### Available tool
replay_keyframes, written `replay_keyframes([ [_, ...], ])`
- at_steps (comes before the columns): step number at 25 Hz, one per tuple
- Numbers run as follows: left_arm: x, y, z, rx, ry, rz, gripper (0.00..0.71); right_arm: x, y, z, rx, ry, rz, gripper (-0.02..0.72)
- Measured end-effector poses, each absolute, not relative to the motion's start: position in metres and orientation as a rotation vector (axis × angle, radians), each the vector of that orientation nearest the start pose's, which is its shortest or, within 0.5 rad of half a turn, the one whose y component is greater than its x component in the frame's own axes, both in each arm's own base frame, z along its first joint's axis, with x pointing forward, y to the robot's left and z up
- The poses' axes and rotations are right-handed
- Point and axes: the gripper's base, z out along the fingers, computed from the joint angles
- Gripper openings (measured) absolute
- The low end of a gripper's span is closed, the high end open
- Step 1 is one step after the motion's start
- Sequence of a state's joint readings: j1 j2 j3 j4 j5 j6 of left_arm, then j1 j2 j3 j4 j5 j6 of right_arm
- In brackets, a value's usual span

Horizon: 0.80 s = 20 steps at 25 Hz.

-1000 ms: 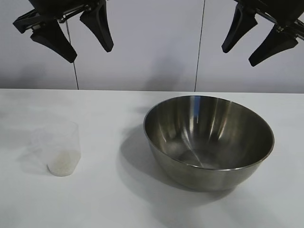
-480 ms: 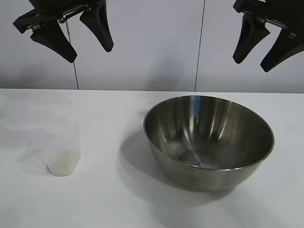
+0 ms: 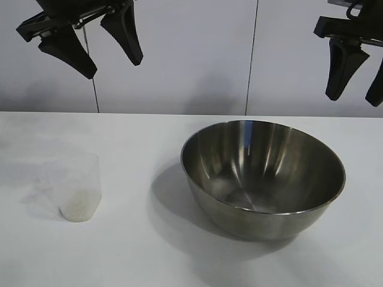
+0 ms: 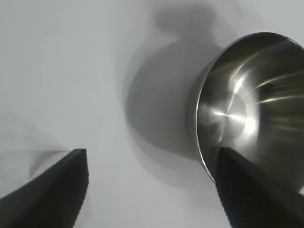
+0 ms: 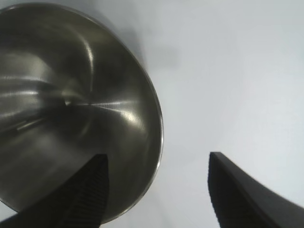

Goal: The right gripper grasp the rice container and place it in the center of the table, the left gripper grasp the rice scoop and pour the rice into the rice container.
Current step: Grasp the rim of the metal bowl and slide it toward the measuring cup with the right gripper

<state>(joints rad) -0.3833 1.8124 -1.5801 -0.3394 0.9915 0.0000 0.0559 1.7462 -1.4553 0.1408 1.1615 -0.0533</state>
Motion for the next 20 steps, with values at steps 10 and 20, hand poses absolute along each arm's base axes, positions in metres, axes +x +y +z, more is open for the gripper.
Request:
replay_keyframes([
  [10, 0.357, -0.171, 0.295, 0.353, 2.706, -0.553, 0.539, 0.34, 0.031, 0.214, -0.03, 2.923, 0.202, 0.419],
  [20, 0.357, -0.171, 0.295, 0.353, 2.707, -0.553, 0.539, 0.343, 0.038, 0.186, 0.051, 2.863, 0.334, 0.419],
])
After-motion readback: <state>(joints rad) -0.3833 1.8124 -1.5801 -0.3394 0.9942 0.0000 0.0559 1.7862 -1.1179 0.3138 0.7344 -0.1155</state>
